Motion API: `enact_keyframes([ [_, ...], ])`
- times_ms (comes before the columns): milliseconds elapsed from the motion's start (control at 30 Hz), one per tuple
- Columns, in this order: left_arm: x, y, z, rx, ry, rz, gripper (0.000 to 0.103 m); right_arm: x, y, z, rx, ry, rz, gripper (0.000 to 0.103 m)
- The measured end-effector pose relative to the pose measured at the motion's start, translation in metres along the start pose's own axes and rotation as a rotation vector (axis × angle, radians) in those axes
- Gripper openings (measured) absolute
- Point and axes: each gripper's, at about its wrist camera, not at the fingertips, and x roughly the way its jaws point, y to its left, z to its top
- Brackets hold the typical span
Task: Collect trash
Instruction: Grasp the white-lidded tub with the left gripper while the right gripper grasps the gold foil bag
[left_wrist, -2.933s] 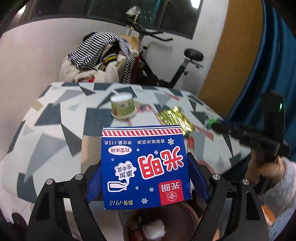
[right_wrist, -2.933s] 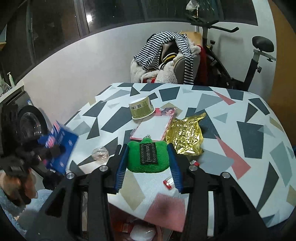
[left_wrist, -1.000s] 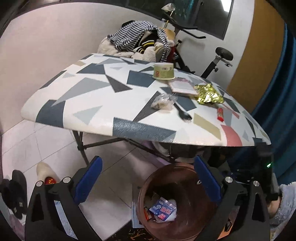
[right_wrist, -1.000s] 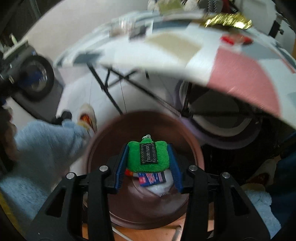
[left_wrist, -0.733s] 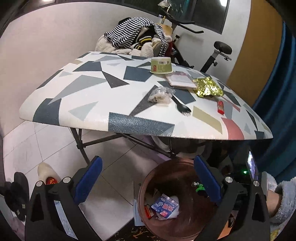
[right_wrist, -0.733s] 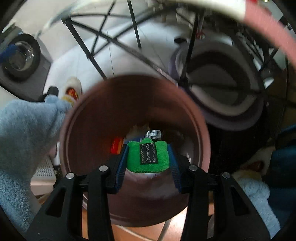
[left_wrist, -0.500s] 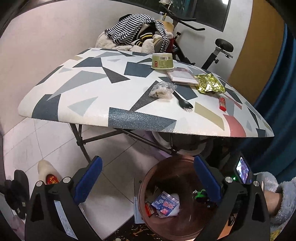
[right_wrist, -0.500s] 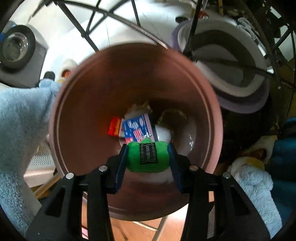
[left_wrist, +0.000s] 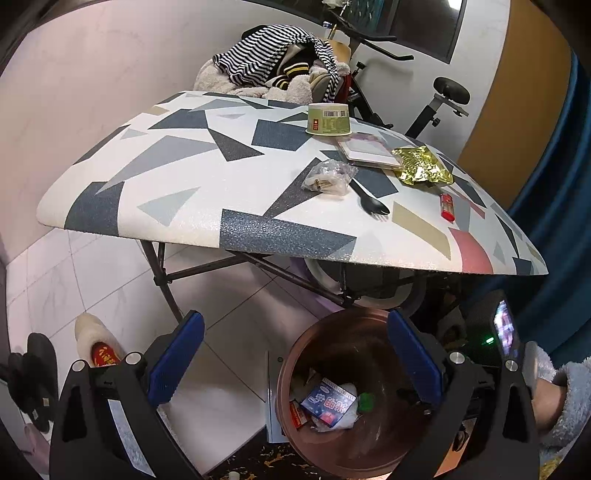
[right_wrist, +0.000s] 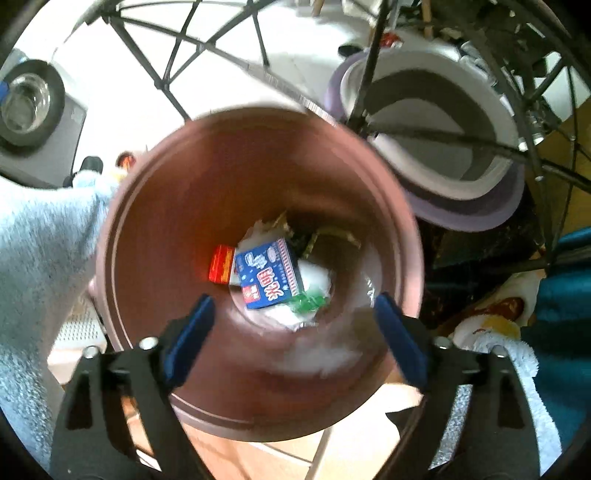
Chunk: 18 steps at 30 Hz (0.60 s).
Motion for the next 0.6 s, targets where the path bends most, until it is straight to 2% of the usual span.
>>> enact_keyframes([
  [200,0.0,0.002,0.002,-0.012,-0.005,0.01,0.097,-0.041,-0.002,0.003,-0.001,-0.186,-0.021,0.097],
  [300,0.0,0.003,0.003,-0.02,-0.012,0.022,0.097,-0.059,-0.003,0.006,-0.002,-0.251,-0.04,0.097],
  [433,0.001,0.002,0.007,-0.012,-0.02,0.02,0.097,-0.08,-0.01,0.012,0.027,-0.315,-0.047,0.097],
  [600,-0.007,-0.01,0.021,0.072,-0.084,0.031,0.097,-0.109,-0.029,0.021,0.091,-0.382,-0.046,0.097],
])
